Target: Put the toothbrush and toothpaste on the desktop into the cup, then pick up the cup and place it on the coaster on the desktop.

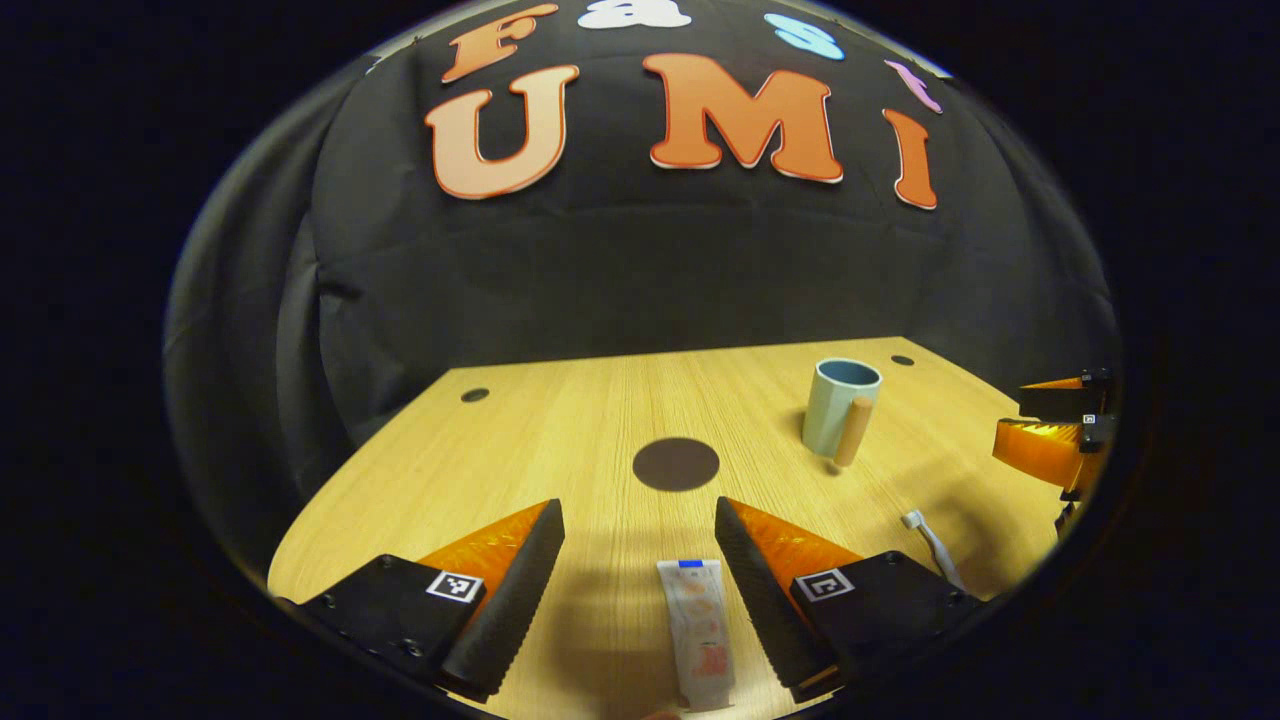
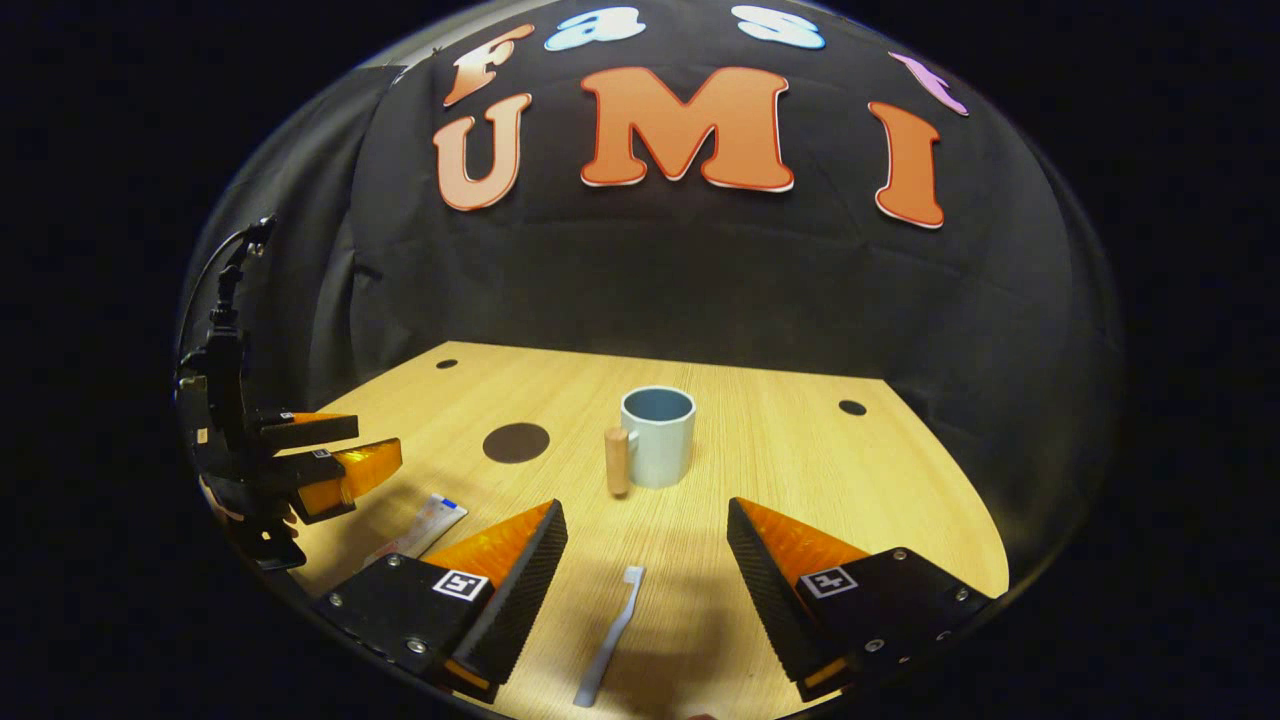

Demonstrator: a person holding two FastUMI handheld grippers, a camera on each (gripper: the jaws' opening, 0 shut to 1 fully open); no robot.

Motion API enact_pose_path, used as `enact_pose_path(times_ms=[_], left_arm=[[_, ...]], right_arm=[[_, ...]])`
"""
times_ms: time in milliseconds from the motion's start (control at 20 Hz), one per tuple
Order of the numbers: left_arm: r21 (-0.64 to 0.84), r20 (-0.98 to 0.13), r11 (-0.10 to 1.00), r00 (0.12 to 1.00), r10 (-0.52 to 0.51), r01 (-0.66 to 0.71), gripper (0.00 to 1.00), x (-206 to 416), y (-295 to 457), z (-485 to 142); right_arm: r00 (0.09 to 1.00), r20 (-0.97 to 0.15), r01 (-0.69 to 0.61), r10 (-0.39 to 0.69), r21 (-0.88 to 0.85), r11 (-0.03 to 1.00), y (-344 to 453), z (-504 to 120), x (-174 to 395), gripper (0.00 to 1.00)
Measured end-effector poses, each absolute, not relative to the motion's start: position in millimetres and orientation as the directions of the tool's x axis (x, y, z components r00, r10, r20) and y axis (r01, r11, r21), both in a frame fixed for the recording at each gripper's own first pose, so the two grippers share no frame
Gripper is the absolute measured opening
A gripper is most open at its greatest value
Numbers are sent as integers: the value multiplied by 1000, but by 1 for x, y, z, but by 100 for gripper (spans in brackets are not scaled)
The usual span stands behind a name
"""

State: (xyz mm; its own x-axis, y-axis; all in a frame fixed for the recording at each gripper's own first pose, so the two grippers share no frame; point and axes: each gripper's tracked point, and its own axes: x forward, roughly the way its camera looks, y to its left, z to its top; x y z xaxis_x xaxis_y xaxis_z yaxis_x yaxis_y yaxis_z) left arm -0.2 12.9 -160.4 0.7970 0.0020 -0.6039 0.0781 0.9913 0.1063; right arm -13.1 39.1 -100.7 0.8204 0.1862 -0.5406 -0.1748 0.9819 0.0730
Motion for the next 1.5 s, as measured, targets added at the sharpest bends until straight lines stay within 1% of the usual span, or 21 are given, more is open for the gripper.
enact_pose_path(times_ms=[250, 550, 650, 700, 750, 850, 900, 950, 1050, 1100, 1200, 1250, 1300, 1350, 1400, 1450, 1500], left_arm=[[83, -679, 992, 734, -10, 91, 98, -12, 11, -186], [127, -729, 983, 684, 0, 135, 99, -26, 7, -205], [137, -743, 981, 669, 9, 139, 98, -31, 6, -210], [135, -751, 981, 661, 8, 142, 98, -35, 5, -213], [134, -756, 980, 655, 7, 144, 98, -37, 3, -217], [139, -767, 979, 641, 11, 150, 98, -42, 3, -221], [143, -774, 978, 633, 14, 154, 98, -45, 3, -223], [147, -779, 977, 627, 16, 157, 98, -47, 2, -225], [144, -788, 976, 615, 13, 163, 98, -49, 2, -227], [138, -794, 977, 607, 9, 165, 98, -52, 0, -230], [126, -808, 978, 589, 5, 165, 99, -55, -4, -235], [114, -815, 980, 579, -2, 163, 96, -56, -6, -241], [95, -827, 982, 562, -13, 163, 89, -59, -7, -247], [69, -832, 985, 554, -31, 159, 75, -60, -10, -247], [54, -831, 986, 555, -43, 156, 69, -57, -13, -249], [44, -838, 987, 543, -47, 152, 56, -60, -13, -250], [36, -837, 989, 544, -50, 145, 56, -57, -13, -250]], right_arm=[[762, -621, -184, 182, 61, 981, 47, -126, -25, 98], [662, -724, -186, 194, 91, 978, 56, -166, -51, 92], [627, -757, -184, 184, 86, 979, 55, -180, -59, 87], [611, -771, -182, 179, 84, 980, 56, -186, -62, 83], [595, -783, -182, 180, 87, 980, 56, -190, -66, 77], [569, -802, -182, 184, 96, 979, 58, -197, -72, 74], [558, -809, -182, 185, 98, 978, 59, -200, -73, 70], [549, -815, -184, 185, 98, 978, 59, -202, -75, 68], [526, -830, -191, 186, 97, 977, 63, -208, -78, 59], [512, -838, -194, 186, 98, 976, 65, -212, -80, 58], [488, -854, -192, 179, 96, 977, 67, -217, -84, 46], [488, -856, -190, 173, 90, 978, 67, -219, -80, 46], [489, -856, -183, 166, 86, 979, 67, -216, -80, 37], [482, -860, -183, 165, 85, 979, 68, -218, -81, 37], [489, -856, -183, 165, 84, 980, 68, -216, -79, 30], [484, -859, -184, 167, 87, 979, 69, -217, -79, 24], [484, -858, -180, 169, 90, 979, 69, -217, -77, 22]])
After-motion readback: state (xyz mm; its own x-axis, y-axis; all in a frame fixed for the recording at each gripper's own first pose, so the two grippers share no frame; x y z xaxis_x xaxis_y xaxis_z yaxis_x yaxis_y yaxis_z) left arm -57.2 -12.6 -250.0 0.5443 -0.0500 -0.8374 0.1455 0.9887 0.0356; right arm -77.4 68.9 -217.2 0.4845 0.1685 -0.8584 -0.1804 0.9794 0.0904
